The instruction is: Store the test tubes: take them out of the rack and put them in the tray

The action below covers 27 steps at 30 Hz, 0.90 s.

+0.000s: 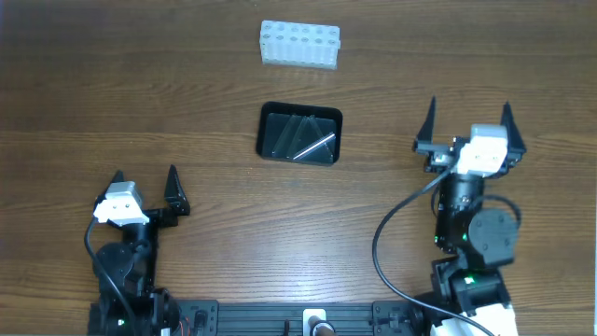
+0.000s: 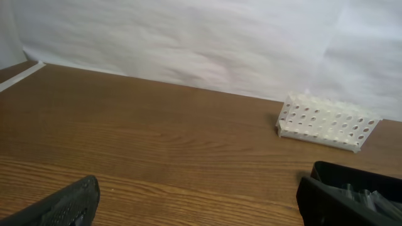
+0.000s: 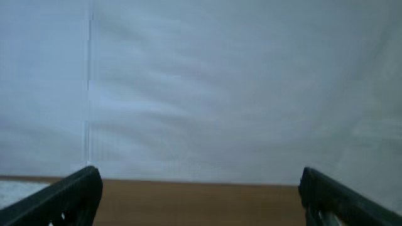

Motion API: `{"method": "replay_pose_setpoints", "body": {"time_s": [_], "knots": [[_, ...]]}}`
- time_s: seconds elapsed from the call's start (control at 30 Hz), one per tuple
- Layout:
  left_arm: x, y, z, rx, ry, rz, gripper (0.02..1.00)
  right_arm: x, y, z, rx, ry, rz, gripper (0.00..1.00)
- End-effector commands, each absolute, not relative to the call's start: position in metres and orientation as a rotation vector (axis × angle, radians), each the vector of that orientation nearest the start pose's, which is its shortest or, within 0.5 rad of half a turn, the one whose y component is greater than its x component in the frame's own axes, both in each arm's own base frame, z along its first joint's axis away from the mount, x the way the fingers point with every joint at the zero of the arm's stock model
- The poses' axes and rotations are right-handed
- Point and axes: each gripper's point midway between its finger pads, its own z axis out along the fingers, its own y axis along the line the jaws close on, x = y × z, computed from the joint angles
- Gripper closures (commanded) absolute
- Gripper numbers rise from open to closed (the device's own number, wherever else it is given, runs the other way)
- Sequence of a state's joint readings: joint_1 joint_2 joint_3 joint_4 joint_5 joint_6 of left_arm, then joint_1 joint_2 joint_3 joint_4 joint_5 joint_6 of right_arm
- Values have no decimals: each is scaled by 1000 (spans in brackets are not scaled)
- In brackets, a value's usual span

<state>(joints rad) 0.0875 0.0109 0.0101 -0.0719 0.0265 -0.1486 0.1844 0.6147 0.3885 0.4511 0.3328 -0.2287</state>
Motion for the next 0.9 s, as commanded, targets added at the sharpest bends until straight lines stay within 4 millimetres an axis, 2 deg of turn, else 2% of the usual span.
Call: {"method": "replay_pose_setpoints", "body": {"time_s": [0.03, 0.27, 0.53, 0.73, 0.9], "knots": [[245, 19, 157, -164, 1636, -49, 20, 292, -14, 282, 17, 1399, -303, 7], [245, 19, 157, -164, 1636, -50, 20, 285, -22, 252, 35, 1395, -322, 9], [245, 19, 157, -164, 1636, -49, 23, 267, -33, 222, 57, 1401, -351, 7], [245, 19, 157, -164, 1636, -49, 20, 256, -46, 207, 74, 1466, -397, 9], [245, 19, 157, -164, 1636, -49, 18, 250, -46, 189, 60, 1536, -408, 9]]}}
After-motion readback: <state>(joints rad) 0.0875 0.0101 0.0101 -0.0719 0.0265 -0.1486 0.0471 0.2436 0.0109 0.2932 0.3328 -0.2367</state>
